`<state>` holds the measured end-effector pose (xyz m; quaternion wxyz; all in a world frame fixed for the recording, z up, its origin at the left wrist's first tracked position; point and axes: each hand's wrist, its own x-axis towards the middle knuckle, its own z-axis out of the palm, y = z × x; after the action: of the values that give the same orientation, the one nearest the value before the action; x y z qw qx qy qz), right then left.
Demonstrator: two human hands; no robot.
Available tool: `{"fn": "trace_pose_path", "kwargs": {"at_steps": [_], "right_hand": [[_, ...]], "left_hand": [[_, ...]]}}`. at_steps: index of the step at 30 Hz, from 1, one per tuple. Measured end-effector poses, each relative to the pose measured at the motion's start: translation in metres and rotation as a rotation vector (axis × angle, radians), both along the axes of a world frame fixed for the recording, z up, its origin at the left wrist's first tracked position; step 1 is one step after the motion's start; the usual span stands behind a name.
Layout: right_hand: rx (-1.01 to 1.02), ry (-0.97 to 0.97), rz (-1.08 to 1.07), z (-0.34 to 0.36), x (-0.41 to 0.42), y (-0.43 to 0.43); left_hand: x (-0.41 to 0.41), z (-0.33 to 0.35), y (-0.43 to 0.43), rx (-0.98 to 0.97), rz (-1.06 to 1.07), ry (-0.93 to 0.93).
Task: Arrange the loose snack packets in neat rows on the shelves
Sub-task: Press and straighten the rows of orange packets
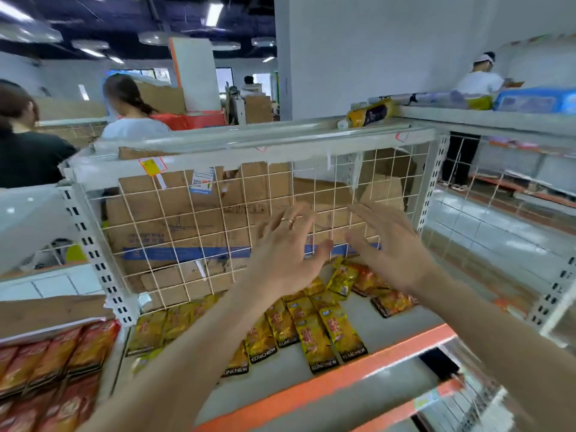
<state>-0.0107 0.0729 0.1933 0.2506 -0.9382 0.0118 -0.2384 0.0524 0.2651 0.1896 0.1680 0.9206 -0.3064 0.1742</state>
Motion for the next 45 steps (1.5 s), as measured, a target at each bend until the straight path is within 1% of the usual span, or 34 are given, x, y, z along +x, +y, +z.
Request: {"fn": "trace_pose_path", "kwargs": {"at_steps": [6,11,13,15,17,19,24,28,31,34,37,40,45], "right_hand": [[0.008,0.103,0.02,-0.014,-0.017,-0.059],[0.066,0.141,0.006,-0.031,-0.024,-0.082],[0.056,0.149,-0.005,-0.038,-0.019,-0.085],[0.045,0.152,-0.049,-0.046,-0.014,-0.092],[0.084,0.148,-0.106,-0.054,-0.013,-0.098],[0.134,0.137,-0.145,-0.06,-0.012,-0.102],[0.124,0.168,-0.27,-0.067,-0.009,-0.12],[0.198,0.159,-0.352,-0.074,-0.003,-0.124],[0.154,0.193,-0.391,-0.084,0.002,-0.126],[0.164,0.221,-0.427,-0.091,0.004,-0.132],[0.148,0.231,-0.412,-0.094,0.01,-0.145],[0.172,0.239,-0.378,-0.099,0.023,-0.159],[0.209,0.241,-0.309,-0.123,0.045,-0.181]], "left_hand": [[-0.012,-0.023,-0.054,0.007,0.043,0.03],[-0.022,-0.045,-0.07,-0.037,0.07,0.038],[-0.018,-0.056,-0.073,-0.037,0.072,0.048],[-0.013,-0.066,-0.074,-0.005,0.081,0.032],[-0.009,-0.079,-0.077,0.015,0.073,-0.019],[-0.002,-0.089,-0.083,0.001,0.052,-0.028],[0.016,-0.098,-0.104,-0.028,-0.023,0.086],[0.037,-0.105,-0.112,0.001,-0.055,0.123],[0.053,-0.11,-0.123,0.018,-0.085,0.166],[0.06,-0.115,-0.135,0.006,-0.125,0.184],[0.064,-0.122,-0.146,-0.001,-0.14,0.178],[0.067,-0.132,-0.158,0.001,-0.146,0.21],[0.07,-0.151,-0.183,0.006,-0.1,0.237]]}}
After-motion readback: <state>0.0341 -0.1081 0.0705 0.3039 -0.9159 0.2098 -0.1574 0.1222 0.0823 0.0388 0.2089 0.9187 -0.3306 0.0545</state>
